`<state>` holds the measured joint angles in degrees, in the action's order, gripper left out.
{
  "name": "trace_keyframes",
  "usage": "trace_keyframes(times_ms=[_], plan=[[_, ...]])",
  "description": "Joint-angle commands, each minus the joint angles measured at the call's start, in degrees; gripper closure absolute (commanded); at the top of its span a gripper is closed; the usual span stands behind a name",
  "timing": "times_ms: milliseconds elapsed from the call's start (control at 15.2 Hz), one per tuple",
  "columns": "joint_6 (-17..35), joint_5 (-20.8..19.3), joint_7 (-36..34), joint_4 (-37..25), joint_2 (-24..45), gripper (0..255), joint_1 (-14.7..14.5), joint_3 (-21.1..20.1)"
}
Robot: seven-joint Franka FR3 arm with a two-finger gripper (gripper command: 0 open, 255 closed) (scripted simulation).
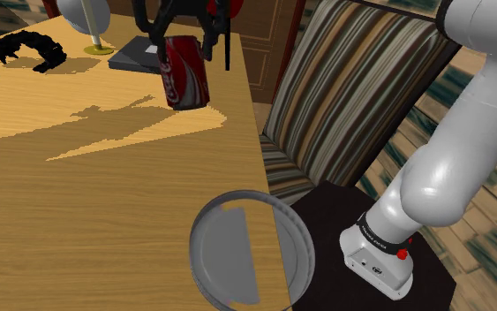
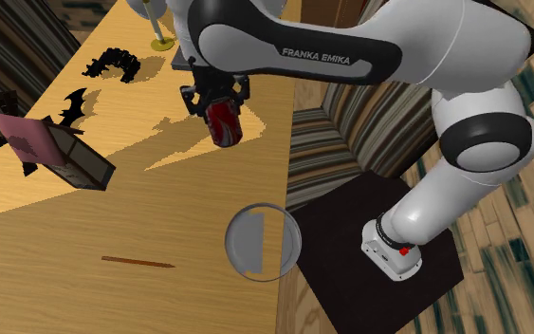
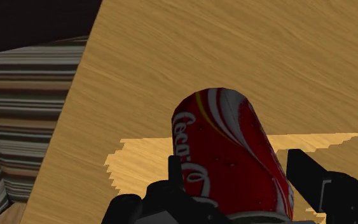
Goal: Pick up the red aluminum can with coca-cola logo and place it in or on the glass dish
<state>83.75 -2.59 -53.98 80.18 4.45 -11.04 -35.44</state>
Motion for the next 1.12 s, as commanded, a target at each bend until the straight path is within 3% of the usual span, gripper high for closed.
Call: trace_keyframes(times_ms=[0,528,1056], plan=[[1.1,2.5,-0.9,4.6,-4.3,255,0.0,-0.4],[0.7,9.5,-5.5,13.3,-15.7,255,-2.7,-2.2],[-1.4,15.1,-12.3,16.9,-23.6,255,-6.5,-5.2]])
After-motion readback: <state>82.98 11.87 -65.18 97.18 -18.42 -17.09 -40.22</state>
